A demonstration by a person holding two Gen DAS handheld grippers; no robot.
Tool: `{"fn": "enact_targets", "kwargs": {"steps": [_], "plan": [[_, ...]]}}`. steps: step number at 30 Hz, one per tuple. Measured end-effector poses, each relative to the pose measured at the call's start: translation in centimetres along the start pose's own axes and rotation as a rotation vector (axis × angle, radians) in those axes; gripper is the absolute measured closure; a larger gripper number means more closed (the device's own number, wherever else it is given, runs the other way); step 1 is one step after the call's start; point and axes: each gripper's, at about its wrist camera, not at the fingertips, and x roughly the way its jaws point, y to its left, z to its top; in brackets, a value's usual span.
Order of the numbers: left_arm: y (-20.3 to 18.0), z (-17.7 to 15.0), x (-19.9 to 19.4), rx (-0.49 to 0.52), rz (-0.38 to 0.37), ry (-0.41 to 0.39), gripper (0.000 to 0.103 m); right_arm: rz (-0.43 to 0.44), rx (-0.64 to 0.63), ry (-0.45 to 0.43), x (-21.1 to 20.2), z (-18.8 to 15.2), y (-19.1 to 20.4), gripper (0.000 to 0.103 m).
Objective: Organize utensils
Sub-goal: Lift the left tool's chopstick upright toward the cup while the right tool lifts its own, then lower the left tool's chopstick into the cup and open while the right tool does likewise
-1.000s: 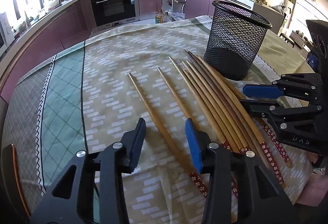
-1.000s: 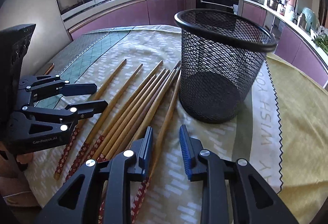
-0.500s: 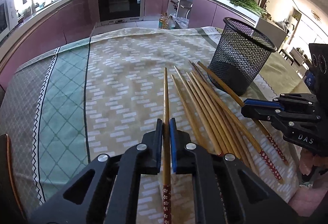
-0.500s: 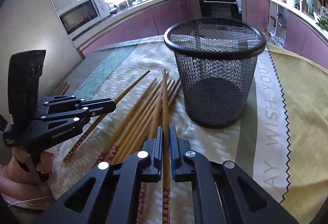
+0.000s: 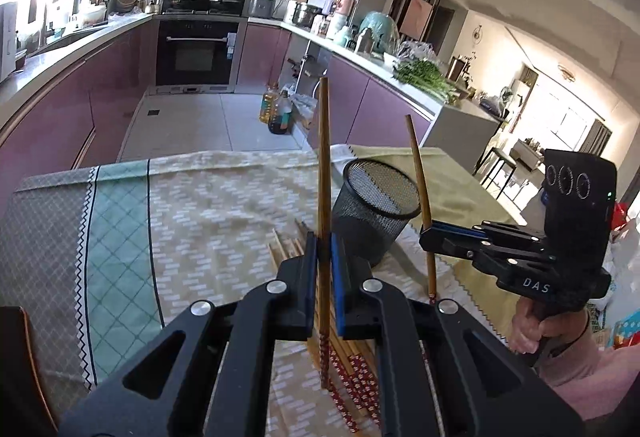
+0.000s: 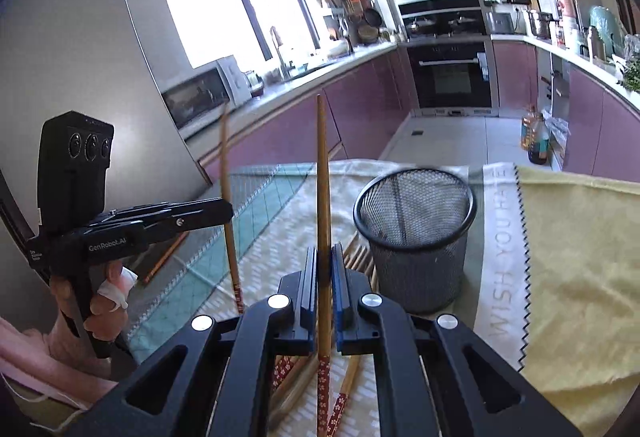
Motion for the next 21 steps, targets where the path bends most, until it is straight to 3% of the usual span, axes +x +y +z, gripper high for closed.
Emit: {"fn": "enact_targets", "kwargs": {"steps": [11,21], "plan": [[-2.3,5.9,-1.8,0.023,-0.111,-0.134,0.095,-0.028,-0.020,-0.201,-4.1,5.0,-1.1,0.097],[-4.3,10.8,1.0,0.064,-0.137,-0.170,0.095,-0.097,-0.012,-0.325,-3.0,9.6,-3.6,0.097]]}}
